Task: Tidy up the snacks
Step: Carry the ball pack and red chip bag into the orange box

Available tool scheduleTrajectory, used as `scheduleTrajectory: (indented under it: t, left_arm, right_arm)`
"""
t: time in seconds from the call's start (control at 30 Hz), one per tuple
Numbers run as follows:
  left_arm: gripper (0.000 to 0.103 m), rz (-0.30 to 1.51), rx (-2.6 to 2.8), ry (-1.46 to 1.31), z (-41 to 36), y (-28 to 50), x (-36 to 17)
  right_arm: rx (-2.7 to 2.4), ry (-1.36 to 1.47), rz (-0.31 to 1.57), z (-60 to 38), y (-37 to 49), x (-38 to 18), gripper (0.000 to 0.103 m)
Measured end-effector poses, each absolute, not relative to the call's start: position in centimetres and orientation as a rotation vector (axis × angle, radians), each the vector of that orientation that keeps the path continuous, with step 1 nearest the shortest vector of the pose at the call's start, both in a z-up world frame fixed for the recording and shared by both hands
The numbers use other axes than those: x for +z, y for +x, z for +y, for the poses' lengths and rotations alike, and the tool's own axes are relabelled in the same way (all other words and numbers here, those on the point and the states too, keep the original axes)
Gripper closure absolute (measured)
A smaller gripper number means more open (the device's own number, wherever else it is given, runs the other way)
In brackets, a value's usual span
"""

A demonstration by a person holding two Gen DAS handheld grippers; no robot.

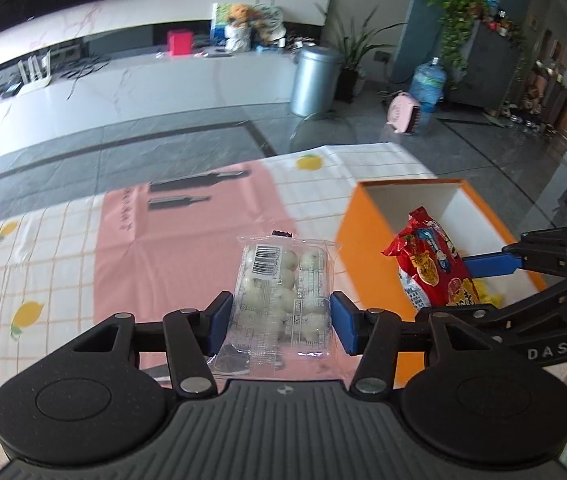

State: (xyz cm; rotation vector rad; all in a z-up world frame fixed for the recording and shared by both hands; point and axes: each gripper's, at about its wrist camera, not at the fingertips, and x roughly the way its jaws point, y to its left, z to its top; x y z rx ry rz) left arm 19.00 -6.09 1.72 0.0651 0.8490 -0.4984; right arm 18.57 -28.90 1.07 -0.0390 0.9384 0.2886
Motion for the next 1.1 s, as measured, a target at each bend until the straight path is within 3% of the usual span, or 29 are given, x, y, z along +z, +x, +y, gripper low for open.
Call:
scheduleTrajectory:
  t: [0.23, 0.63, 1.1]
  left_arm:
    - [0.043, 0.826, -0.601, 0.158, -12.8, 18.0, 3.5]
    - [0.043, 0.852, -0.725, 0.409, -24.5, 18.2, 0.5]
    - [0.043, 0.869, -0.718, 0.667, -28.8, 22.4, -5.2]
  right_arm:
    - [0.195, -0.052, 0.924, -35.2, 16.1, 2.5, 0.035]
    - [0.118, -0.131, 1.009, -42.9, 15.0, -0.5, 0.035]
    - [0.176, -0.298, 1.065, -42.6, 21.5, -5.4, 0.035]
